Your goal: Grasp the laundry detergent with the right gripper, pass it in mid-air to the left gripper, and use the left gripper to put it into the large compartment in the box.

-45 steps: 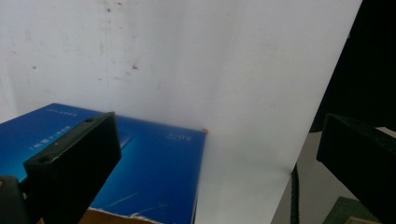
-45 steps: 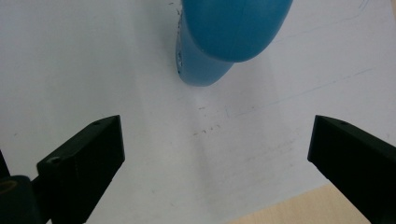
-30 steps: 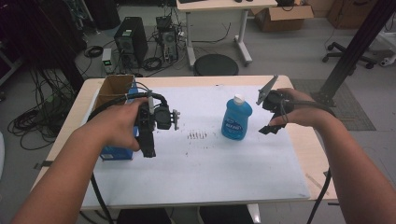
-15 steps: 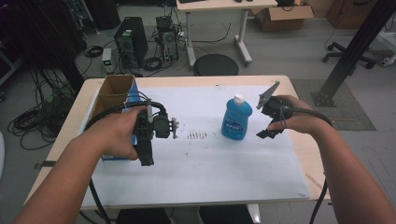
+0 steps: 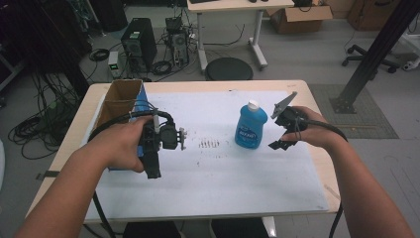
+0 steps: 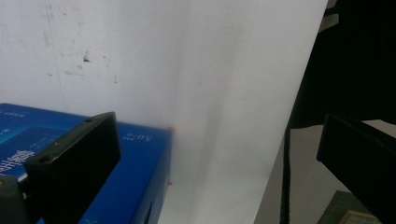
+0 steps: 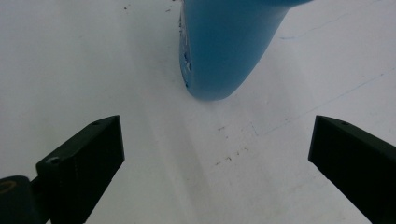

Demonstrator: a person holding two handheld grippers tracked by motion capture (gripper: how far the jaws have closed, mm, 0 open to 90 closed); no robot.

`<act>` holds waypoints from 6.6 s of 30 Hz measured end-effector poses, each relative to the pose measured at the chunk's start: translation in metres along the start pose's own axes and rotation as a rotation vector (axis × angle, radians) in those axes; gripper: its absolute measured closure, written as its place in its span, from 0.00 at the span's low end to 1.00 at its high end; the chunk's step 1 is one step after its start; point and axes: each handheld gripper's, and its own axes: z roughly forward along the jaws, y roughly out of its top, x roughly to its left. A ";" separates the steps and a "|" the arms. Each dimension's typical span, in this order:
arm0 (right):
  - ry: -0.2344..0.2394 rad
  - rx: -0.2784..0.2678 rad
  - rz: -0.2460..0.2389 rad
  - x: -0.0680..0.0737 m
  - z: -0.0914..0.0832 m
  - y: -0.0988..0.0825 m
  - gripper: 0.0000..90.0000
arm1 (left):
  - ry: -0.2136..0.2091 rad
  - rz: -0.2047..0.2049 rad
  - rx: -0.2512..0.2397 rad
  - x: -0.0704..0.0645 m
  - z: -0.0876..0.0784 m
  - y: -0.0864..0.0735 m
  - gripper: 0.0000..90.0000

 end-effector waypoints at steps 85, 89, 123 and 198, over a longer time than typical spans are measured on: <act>-0.003 -0.586 0.188 -0.001 0.066 -0.009 0.01 | -0.018 0.037 0.044 -0.007 0.009 0.013 0.00; 0.000 -0.593 0.196 -0.001 0.069 -0.008 0.02 | -0.012 0.034 0.038 -0.008 0.004 0.012 0.00; -0.042 -0.625 0.203 0.002 0.072 -0.007 0.26 | -0.003 0.031 0.036 -0.009 0.002 0.012 0.00; 0.173 -0.638 -0.183 0.059 -0.020 0.026 0.50 | 0.029 0.085 0.010 -0.002 -0.055 0.041 0.00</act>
